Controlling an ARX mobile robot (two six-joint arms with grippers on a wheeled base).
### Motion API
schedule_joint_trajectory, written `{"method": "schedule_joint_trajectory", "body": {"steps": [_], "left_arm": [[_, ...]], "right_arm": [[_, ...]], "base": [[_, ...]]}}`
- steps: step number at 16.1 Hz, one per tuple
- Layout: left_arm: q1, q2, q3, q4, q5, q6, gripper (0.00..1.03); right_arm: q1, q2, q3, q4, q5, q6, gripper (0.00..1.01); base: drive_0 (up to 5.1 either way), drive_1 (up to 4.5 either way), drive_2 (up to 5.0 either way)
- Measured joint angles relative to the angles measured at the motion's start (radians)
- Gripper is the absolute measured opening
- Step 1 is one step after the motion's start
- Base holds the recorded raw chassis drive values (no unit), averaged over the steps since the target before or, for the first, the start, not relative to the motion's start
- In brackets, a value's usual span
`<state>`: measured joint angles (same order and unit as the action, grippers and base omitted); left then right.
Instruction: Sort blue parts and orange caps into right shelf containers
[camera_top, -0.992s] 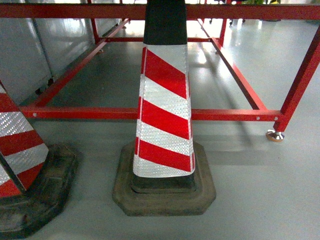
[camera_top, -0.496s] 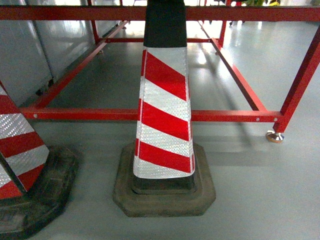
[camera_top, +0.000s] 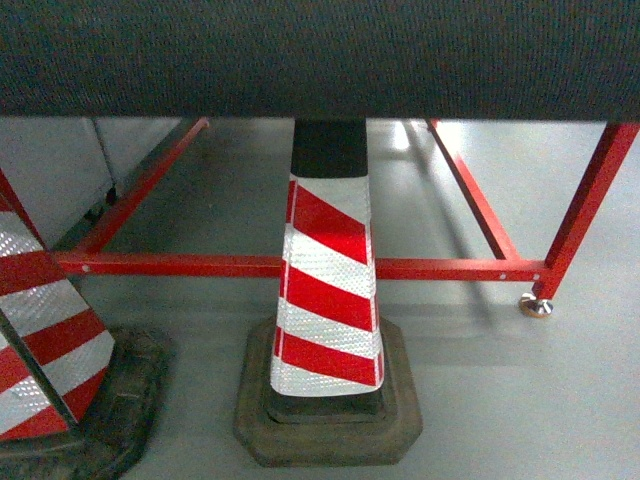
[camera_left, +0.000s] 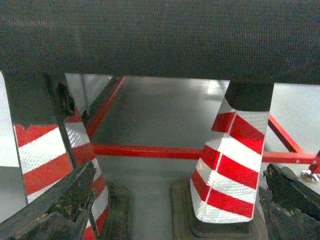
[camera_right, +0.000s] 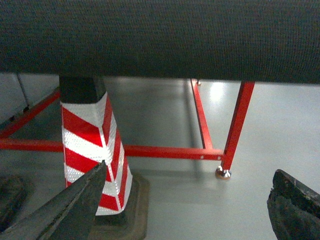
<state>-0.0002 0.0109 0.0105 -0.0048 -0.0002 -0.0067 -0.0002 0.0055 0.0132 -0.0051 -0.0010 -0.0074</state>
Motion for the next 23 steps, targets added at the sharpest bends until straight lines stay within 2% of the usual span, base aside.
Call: {"method": "schedule_joint_trajectory", "body": {"steps": [23], "left_arm": [[0.0,0.0,0.0,0.001,0.0,0.007,0.98]], "right_arm": [[0.0,0.0,0.0,0.0,0.001,0.008,0.98]], "base": [[0.0,0.0,0.0]]}}
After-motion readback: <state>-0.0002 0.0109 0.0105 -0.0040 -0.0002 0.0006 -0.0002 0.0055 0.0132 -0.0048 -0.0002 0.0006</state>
